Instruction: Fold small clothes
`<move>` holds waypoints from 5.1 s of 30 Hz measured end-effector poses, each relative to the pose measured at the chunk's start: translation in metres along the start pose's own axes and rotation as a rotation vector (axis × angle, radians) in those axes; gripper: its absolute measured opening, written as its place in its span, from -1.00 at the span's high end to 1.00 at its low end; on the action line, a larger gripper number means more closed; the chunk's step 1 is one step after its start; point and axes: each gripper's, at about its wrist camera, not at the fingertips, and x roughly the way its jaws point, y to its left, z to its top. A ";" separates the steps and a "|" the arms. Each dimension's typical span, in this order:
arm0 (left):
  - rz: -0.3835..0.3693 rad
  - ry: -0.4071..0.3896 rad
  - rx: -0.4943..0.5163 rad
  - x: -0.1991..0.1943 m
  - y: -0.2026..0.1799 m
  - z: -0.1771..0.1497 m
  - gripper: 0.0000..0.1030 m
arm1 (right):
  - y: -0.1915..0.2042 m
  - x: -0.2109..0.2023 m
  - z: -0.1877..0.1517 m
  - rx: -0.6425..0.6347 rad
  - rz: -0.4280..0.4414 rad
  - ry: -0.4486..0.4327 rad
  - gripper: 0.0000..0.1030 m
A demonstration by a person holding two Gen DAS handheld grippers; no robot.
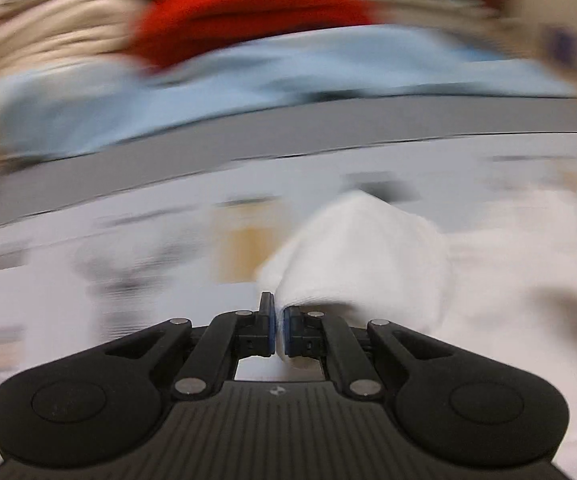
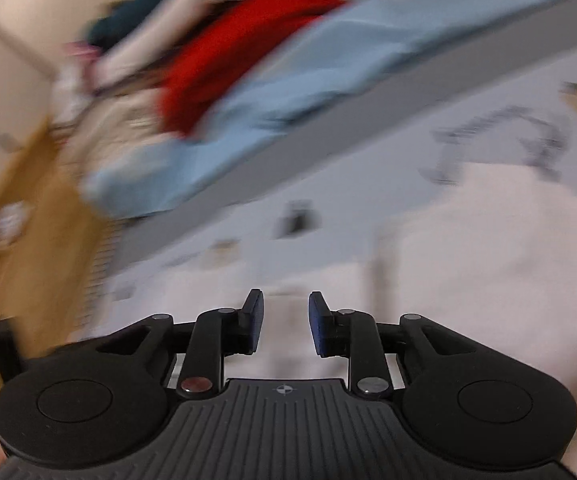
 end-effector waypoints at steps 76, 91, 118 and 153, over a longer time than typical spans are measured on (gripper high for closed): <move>-0.170 0.281 0.058 0.064 -0.048 -0.041 -0.19 | -0.177 -0.142 0.073 -0.259 -0.624 -0.321 0.91; -0.173 0.282 0.055 0.065 -0.047 -0.040 -0.22 | -0.362 -0.210 0.009 0.593 -0.959 -0.443 0.74; -0.178 0.275 0.063 0.068 -0.046 -0.039 -0.36 | -0.410 -0.228 -0.017 1.088 -0.467 -0.788 0.53; -0.256 0.067 -0.121 0.044 -0.029 -0.007 -0.06 | -0.241 -0.121 0.069 0.203 -0.566 -0.507 0.49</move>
